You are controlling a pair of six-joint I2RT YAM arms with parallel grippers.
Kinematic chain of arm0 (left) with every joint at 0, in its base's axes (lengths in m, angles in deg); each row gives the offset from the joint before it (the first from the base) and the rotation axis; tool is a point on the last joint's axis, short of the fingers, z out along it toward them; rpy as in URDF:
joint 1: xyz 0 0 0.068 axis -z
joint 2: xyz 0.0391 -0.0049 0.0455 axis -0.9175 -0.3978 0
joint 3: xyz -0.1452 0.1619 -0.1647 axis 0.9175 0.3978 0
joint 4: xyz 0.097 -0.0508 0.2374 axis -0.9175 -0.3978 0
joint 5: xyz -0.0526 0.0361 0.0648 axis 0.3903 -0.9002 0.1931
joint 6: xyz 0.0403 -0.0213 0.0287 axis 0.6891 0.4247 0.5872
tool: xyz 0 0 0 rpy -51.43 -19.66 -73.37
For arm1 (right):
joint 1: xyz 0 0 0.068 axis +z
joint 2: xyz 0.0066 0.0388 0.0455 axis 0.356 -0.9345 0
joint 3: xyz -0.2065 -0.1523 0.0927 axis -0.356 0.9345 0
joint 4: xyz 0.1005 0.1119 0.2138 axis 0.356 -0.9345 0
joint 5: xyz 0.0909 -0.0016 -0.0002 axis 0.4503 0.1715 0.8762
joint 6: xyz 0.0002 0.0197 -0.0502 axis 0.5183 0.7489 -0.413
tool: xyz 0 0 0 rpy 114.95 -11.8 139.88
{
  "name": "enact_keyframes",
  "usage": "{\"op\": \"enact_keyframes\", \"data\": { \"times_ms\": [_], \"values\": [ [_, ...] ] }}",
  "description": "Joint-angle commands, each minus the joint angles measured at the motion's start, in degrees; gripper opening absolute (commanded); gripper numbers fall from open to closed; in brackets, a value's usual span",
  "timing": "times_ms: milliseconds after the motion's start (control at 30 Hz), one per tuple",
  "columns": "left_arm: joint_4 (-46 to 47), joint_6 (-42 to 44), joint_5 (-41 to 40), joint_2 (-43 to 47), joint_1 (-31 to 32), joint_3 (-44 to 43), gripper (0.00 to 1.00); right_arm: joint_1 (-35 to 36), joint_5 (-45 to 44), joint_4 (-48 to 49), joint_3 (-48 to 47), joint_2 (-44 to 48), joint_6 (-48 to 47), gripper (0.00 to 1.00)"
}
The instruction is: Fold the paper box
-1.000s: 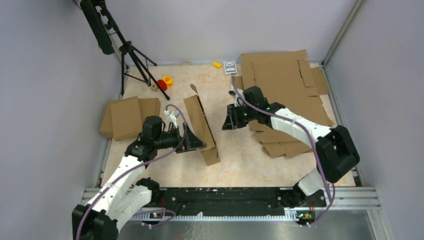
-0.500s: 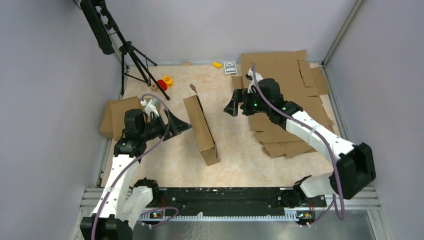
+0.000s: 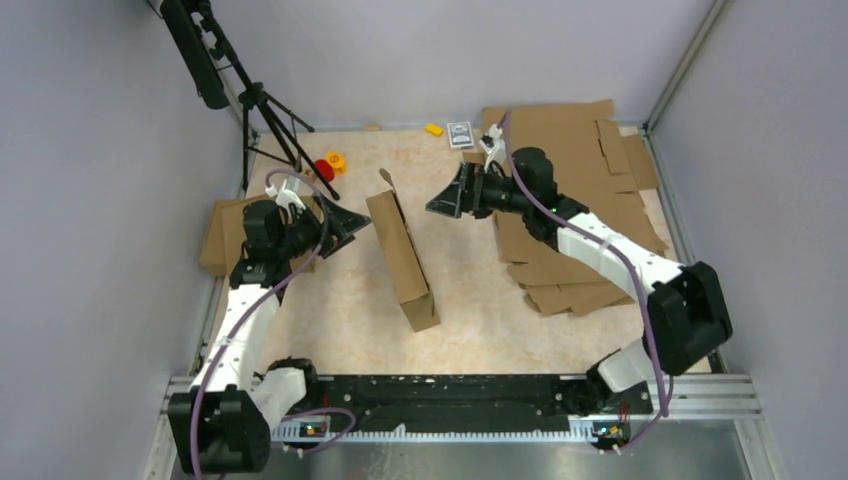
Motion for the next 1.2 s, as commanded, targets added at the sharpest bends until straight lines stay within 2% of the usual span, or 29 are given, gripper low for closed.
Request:
{"op": "enact_keyframes", "data": {
  "times_ms": [0, 67, 133, 267, 633, 1000, 1167],
  "values": [
    [8.8, -5.6, 2.4, -2.2, 0.3, -0.3, 0.82, 1.0, 7.6, 7.0, -3.6, -3.4, 5.4, 0.91],
    [9.5, -5.7, 1.3, -2.6, 1.9, -0.4, 0.82, 1.6, 9.4, 9.2, -3.9, -5.3, 6.9, 0.9],
    [8.8, -5.1, -0.3, -3.1, 3.3, -0.7, 0.81, 2.3, 10.3, 9.2, -4.7, -7.1, 7.4, 0.83],
    [6.4, -4.5, -2.5, -4.8, 5.2, -0.3, 0.73, 3.8, 11.0, 9.1, -5.3, -9.6, 7.2, 0.77],
    [7.9, -4.6, -3.6, -10.3, 10.6, 0.0, 0.63, 4.6, 11.8, 8.5, -3.4, -10.0, 6.3, 0.77],
    [10.8, -8.0, -3.4, -10.2, 14.8, 1.2, 0.57, 4.6, 15.8, 9.7, -1.5, -9.1, 6.5, 0.82],
    [11.0, -11.3, -3.8, -9.4, 17.6, 1.2, 0.55, 4.6, 15.7, 6.4, -0.2, -6.2, 5.3, 0.82]
  ]
}}
